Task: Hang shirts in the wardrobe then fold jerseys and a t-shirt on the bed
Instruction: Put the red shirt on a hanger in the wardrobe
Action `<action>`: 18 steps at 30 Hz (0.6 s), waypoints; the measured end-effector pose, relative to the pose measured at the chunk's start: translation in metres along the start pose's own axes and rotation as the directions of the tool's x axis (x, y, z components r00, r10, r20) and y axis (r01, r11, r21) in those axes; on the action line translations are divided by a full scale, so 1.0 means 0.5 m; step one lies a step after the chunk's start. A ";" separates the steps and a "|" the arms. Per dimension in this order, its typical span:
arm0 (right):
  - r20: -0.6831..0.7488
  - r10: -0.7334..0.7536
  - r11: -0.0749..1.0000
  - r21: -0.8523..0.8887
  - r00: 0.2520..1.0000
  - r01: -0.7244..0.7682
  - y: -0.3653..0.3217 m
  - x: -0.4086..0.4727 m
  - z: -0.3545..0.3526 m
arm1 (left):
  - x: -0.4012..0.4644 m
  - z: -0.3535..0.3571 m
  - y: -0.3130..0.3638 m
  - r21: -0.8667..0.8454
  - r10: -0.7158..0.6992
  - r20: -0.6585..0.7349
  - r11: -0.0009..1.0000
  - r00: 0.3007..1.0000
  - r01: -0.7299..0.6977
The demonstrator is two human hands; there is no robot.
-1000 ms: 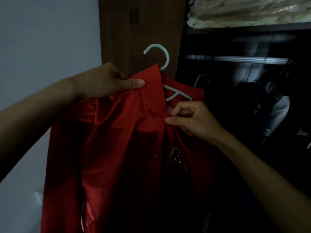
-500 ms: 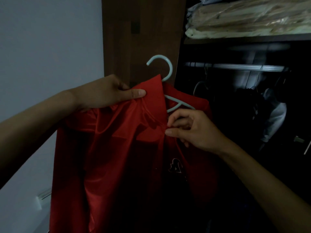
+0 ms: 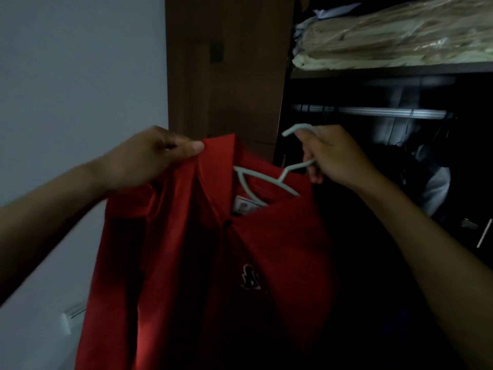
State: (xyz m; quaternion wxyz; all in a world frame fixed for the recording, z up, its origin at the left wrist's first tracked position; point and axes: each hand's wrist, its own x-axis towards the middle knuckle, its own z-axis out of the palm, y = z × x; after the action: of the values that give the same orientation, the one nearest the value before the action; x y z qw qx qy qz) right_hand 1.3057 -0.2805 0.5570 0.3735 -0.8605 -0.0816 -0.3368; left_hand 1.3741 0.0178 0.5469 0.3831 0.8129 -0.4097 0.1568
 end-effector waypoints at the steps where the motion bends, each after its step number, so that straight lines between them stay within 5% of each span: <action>1: -0.010 0.040 0.998 0.044 0.999 -0.039 0.006 -0.003 -0.003 | -0.008 -0.016 -0.011 -0.038 -0.042 -0.001 0.998 0.999 0.042; 4: -0.030 0.046 0.992 0.121 0.998 -0.042 -0.021 -0.003 0.007 | -0.015 -0.016 -0.018 -0.001 -0.023 0.137 1.000 0.990 0.023; 9: 0.074 -0.024 0.999 -0.029 0.997 0.027 -0.079 0.005 0.041 | -0.013 0.035 0.011 0.008 0.024 0.373 1.000 0.927 -0.029; 18: -0.009 0.065 0.998 0.023 0.998 -0.065 -0.083 -0.004 0.004 | -0.006 0.053 -0.012 -0.076 0.100 0.340 0.994 0.935 -0.079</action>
State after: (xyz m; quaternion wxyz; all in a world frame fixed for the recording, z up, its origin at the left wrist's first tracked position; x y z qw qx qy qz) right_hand 1.2891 -0.2497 0.5792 0.3942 -0.8569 -0.0556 -0.3276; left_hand 1.3754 0.0016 0.5249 0.3229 0.7963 -0.5112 0.0176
